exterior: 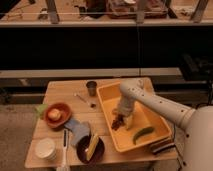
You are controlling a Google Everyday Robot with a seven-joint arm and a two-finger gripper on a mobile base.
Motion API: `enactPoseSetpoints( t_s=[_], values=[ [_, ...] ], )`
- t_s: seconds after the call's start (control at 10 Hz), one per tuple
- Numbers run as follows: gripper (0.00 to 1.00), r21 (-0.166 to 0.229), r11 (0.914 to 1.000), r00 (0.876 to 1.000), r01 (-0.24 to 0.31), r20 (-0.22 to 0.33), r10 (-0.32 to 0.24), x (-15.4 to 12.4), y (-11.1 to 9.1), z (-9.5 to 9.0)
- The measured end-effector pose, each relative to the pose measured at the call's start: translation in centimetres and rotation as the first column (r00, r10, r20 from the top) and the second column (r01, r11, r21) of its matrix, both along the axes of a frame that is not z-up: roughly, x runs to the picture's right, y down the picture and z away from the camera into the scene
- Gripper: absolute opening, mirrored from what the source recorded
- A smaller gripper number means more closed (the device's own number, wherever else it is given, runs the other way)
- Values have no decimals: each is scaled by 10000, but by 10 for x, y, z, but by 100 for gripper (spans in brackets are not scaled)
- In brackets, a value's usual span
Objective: Place grapes in table surface
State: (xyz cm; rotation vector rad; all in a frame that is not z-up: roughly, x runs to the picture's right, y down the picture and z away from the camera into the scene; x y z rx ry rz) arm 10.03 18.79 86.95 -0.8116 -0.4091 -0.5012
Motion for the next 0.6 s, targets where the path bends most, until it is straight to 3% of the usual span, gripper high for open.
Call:
enactPoseSetpoints(
  t_s=[0.3,0.6],
  values=[
    [5,3,10000,10000,85,-18,-85,1,-4,-3],
    [0,15,10000,10000,47,-59,-46,4,-5,-4]
  ],
)
